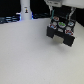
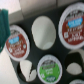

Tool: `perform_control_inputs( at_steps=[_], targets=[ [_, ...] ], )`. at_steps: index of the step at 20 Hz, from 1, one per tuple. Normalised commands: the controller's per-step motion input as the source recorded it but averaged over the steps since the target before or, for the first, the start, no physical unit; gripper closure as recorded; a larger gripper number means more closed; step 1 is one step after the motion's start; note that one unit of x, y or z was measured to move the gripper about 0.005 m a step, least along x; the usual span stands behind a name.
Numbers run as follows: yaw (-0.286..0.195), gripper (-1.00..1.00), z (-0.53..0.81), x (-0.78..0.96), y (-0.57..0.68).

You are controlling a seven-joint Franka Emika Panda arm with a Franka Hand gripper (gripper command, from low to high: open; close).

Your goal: Open the kcup holder, insert the kcup into the holder, and close the kcup holder

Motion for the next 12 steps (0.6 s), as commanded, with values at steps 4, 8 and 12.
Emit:
perform_control_inputs(
  at_steps=[4,8,12],
  targets=[
    [0.046,-1.00,0.00,0.67,-0.28],
    [0.063,-1.00,-0.11,0.63,-0.22],
    [0.053,-1.00,-0.14,0.66,-0.07]
  ],
)
